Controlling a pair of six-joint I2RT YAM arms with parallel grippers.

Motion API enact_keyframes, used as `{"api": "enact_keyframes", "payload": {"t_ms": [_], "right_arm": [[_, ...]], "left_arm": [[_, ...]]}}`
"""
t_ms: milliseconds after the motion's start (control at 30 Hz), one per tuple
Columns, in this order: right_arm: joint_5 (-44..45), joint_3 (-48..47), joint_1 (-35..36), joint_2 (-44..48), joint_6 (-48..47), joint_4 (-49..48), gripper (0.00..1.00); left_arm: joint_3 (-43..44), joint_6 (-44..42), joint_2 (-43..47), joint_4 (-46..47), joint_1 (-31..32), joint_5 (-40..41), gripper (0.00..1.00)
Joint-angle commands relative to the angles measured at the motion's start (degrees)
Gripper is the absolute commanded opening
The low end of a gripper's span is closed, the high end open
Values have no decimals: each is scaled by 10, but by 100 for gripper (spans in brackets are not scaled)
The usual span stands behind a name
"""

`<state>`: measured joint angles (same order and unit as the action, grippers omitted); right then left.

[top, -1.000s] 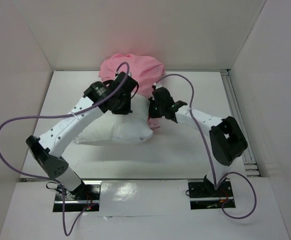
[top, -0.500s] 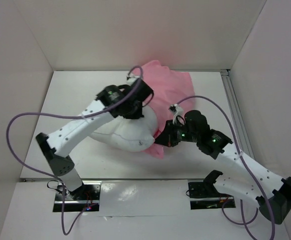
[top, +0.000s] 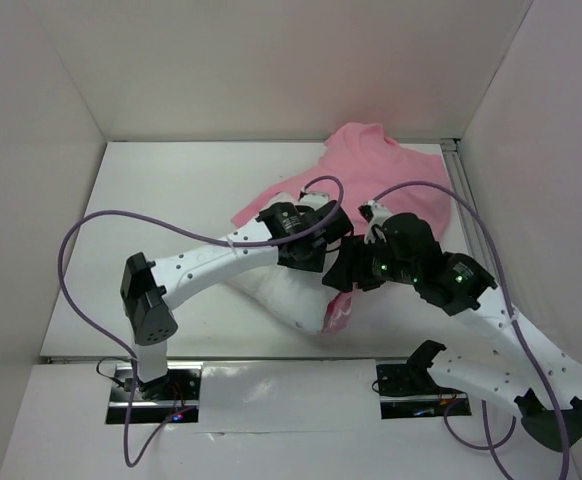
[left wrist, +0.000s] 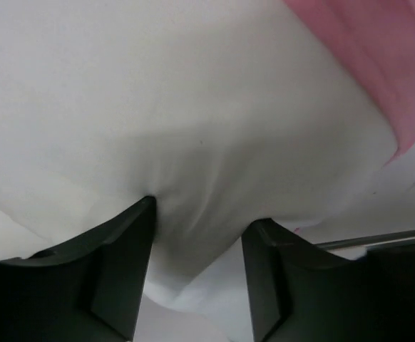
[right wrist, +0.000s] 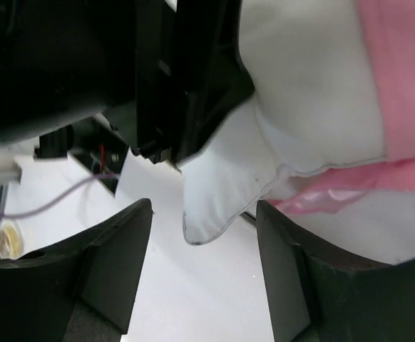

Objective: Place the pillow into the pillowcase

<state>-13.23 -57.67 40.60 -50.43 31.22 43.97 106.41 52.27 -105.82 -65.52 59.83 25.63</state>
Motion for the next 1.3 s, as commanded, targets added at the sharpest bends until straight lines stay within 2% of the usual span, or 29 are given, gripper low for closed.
{"api": "enact_keyframes", "payload": {"t_ms": [0, 67, 100, 133, 167, 267, 300, 367, 433, 533, 600, 667, 700, 800, 833, 867, 933, 1067, 1100, 1167, 1267], "right_arm": [[97, -55, 3, 7, 7, 77, 68], [142, -77, 3, -9, 12, 83, 64], [148, -83, 3, -19, 12, 83, 64], [148, -92, 3, -47, 12, 72, 71], [148, -92, 3, -48, 5, 67, 71], [133, -105, 9, -106, -1, 21, 75], [133, -105, 9, -129, -1, 7, 73], [154, -120, 18, -149, 4, -13, 64], [207, -133, 18, -173, 19, 4, 62], [312, -155, 12, -185, 73, 52, 66], [335, -148, -27, -166, 101, 72, 50], [335, -131, -62, -145, 101, 59, 39], [328, -109, -102, -132, 101, 50, 31], [263, -60, -188, -132, 83, -4, 20], [241, -51, -205, -148, 77, -19, 12], [200, -44, -215, -159, 72, -53, 10], [176, -44, -222, -208, 55, -80, 3], [155, -117, -209, -312, 17, -119, 1], [161, -163, -209, -334, 11, -119, 1], [167, -217, -214, -393, -16, -119, 1], [175, -318, -238, -444, -50, -91, 21]], "left_arm": [[-1, -29, 40, 41, -8, 23, 65], [-1, -66, 84, 41, -26, 23, 80], [5, -74, 97, 41, -37, 18, 83], [-2, -93, 123, 41, -67, 7, 84], [-8, -93, 123, 50, -67, 0, 84], [-37, -125, 148, 83, -140, -22, 80], [-43, -125, 148, 90, -182, -30, 79], [-69, -132, 154, 136, -225, -64, 72], [-91, -148, 148, 195, -279, -107, 73], [-96, -165, 118, 245, -336, -162, 79], [-96, -165, 74, 274, -360, -199, 79], [-90, -170, 45, 282, -360, -216, 77], [-90, -170, 20, 290, -360, -222, 76], [-116, -170, 5, 301, -354, -240, 74], [-129, -170, 10, 309, -340, -240, 73], [-160, -165, 19, 315, -331, -240, 72], [-195, -151, 45, 321, -300, -247, 72], [-287, -91, 150, 337, -244, -247, 72], [-318, -84, 195, 350, -231, -252, 72], [-335, -79, 227, 350, -193, -252, 75], [-335, -73, 260, 309, -185, -220, 79]]}}
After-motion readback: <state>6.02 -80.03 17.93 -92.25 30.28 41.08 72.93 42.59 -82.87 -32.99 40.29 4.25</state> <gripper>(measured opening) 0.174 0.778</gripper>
